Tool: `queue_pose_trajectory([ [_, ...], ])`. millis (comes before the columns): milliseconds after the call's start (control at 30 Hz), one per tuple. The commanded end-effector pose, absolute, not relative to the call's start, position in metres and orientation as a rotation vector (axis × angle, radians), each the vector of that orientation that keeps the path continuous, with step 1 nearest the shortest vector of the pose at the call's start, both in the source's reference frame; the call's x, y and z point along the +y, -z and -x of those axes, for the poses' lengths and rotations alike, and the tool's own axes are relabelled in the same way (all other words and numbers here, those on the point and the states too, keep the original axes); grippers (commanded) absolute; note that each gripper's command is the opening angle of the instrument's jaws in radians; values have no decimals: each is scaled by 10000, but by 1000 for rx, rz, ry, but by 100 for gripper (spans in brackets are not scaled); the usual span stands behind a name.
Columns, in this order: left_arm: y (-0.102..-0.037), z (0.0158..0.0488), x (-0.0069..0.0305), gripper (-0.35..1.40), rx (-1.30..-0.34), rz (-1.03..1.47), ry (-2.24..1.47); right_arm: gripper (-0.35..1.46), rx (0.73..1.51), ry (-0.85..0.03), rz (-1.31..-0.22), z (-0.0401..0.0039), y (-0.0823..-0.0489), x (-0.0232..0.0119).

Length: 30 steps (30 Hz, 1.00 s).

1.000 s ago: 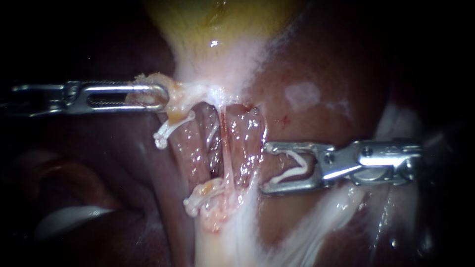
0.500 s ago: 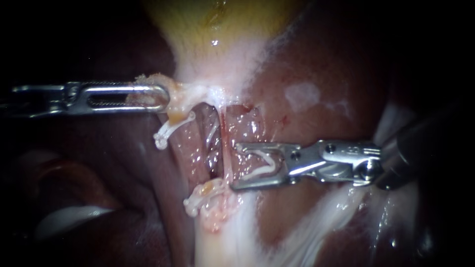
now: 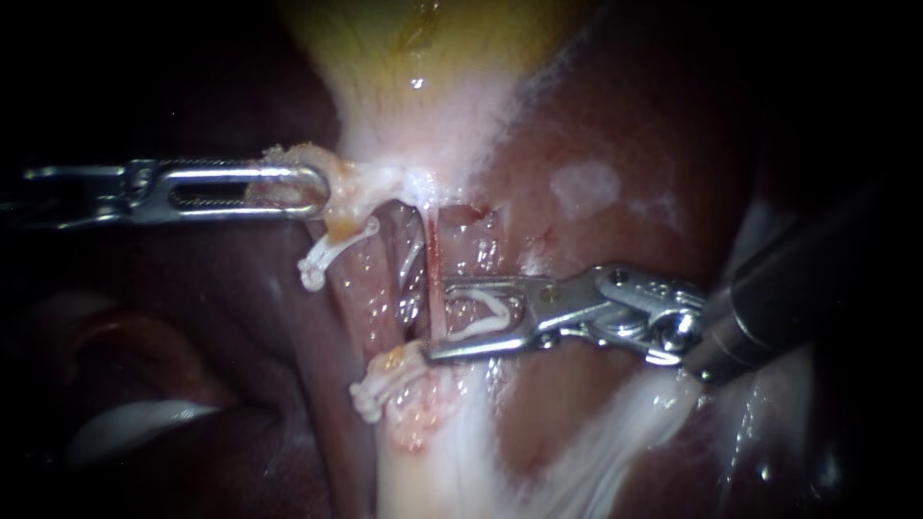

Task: Clipping first clip right tube

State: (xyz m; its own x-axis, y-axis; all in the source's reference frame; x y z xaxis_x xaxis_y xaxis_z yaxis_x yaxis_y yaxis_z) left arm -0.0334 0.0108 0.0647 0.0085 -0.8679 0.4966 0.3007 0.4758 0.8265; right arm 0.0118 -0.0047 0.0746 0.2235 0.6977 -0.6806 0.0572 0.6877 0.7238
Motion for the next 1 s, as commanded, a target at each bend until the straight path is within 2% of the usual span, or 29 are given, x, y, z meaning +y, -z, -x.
queue_pose_trajectory([
  [33, -647, 334, 108, -35, -1240, -585, 999, 46, 1302, -504, -730, -120, -746, -47],
  [500, -647, 334, 109, -35, -1240, -586, 998, 44, 1360, -553, -835, -125, -745, -48],
  [1000, -650, 329, 111, -35, -1240, -588, 996, 36, 1369, -514, -930, -127, -731, -71],
])
